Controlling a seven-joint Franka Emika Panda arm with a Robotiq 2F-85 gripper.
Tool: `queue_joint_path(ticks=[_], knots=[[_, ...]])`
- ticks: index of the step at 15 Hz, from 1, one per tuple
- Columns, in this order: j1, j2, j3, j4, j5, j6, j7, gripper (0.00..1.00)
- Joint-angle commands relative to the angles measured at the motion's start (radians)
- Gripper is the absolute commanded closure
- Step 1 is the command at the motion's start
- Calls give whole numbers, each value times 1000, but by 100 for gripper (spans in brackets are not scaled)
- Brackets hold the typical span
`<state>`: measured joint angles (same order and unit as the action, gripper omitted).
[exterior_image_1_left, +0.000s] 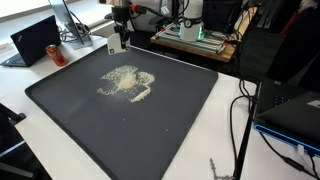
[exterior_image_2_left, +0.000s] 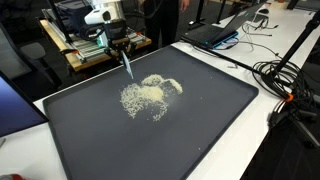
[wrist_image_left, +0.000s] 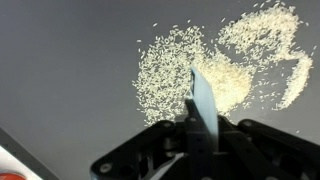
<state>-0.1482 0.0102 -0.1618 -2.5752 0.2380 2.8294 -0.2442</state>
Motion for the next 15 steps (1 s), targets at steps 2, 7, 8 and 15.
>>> queue_joint_path(ticks=[2, 7, 8, 15], knots=[[-38, -41, -25, 15, 364, -96, -341, 99], [-87, 14, -89, 59, 605, -220, -593, 99], [-98, 21, -101, 63, 634, -241, -623, 99], [-103, 14, -108, 54, 722, -229, -706, 96]])
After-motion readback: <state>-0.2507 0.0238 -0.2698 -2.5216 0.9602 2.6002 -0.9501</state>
